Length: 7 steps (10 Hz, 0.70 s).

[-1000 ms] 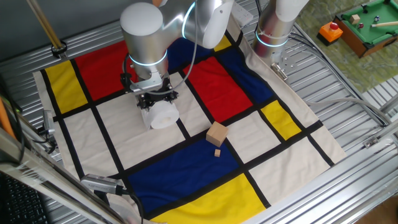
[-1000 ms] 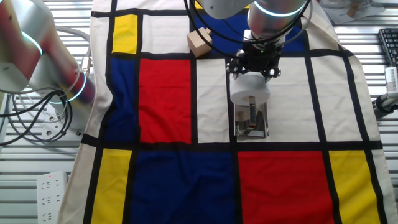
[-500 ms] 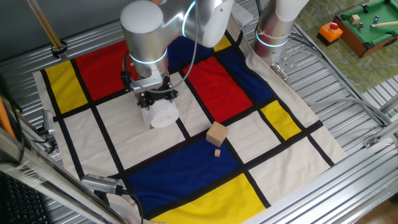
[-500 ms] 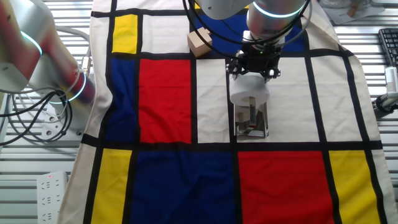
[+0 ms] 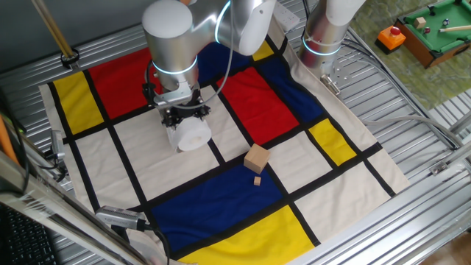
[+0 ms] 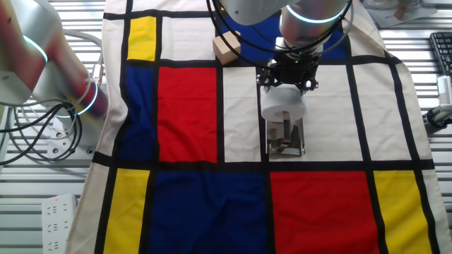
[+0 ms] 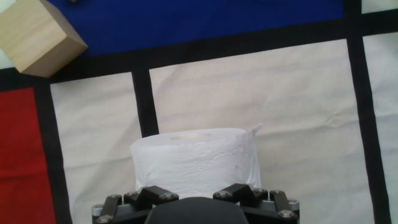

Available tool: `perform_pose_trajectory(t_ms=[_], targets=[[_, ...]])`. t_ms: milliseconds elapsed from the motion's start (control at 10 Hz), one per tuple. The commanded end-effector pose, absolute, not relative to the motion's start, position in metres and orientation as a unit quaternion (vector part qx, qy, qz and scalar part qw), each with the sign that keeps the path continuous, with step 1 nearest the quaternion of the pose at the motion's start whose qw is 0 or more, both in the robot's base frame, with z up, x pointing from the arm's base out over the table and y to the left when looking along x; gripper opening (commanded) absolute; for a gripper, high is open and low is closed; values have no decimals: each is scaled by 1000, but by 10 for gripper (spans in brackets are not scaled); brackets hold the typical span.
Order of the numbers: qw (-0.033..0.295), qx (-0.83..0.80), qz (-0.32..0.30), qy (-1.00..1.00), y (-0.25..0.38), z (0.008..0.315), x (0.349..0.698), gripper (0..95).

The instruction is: Put the toilet paper on its holder

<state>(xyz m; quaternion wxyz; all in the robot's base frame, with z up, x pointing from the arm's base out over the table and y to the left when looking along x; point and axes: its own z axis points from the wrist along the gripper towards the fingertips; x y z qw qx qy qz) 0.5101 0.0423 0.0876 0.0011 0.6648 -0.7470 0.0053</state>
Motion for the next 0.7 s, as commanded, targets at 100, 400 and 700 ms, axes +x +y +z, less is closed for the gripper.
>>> perform_pose_trajectory(t_ms=[100,400,700], targets=[[1,665,4,-747,43,90,511,0],[1,664,3,-748,42,90,510,0],[0,665,4,-747,41,90,510,0]])
